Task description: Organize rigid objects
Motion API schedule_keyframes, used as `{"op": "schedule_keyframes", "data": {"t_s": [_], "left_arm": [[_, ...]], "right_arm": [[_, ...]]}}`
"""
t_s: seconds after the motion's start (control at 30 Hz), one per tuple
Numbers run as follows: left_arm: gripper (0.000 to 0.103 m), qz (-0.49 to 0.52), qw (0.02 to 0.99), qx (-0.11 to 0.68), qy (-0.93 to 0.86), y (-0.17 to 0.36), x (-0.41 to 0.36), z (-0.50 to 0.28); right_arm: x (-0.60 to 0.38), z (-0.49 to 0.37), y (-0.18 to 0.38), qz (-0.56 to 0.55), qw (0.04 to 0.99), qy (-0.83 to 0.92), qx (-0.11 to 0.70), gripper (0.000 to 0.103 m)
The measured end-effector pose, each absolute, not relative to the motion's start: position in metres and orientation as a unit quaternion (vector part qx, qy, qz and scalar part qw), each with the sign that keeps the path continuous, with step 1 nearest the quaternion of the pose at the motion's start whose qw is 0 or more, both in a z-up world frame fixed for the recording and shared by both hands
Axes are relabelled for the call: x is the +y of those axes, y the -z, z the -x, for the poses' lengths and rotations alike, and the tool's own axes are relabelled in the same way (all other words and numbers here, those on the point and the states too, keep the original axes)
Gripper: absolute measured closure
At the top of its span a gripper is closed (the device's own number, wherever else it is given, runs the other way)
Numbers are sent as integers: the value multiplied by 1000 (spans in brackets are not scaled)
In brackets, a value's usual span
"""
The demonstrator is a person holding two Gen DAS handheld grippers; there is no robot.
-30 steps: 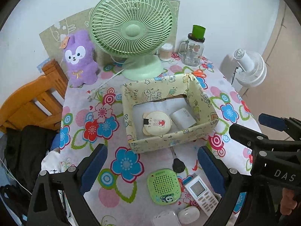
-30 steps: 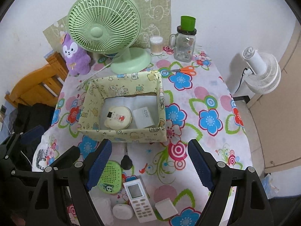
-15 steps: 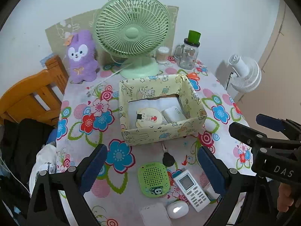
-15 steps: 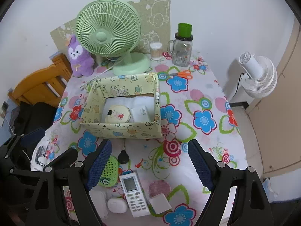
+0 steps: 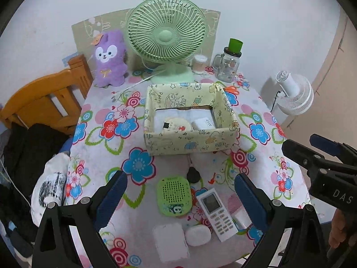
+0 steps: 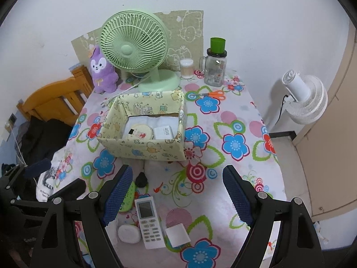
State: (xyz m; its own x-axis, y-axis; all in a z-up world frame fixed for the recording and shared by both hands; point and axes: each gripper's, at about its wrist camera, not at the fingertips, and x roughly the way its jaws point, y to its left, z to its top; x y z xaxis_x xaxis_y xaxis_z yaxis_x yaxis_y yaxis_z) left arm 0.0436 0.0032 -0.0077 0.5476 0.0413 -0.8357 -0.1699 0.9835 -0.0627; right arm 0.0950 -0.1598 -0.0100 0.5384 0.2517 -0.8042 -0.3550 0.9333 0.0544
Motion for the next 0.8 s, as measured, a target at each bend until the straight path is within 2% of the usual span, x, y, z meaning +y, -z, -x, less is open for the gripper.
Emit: {"op": "schedule_keyframes", "data": {"t_s": [0.1, 0.33, 0.8], "left_arm": [[5, 81, 880, 463, -65, 8, 3, -33], [5, 71, 883, 458, -77, 11, -3, -14], [5, 84, 880, 460, -80, 34, -9, 11]], "right_arm": [[-162, -86, 9, 68, 877, -182, 440, 18], [-167, -72, 14, 69, 874, -193, 440, 7], [-178, -50, 42, 73, 862, -204, 458, 7]]}}
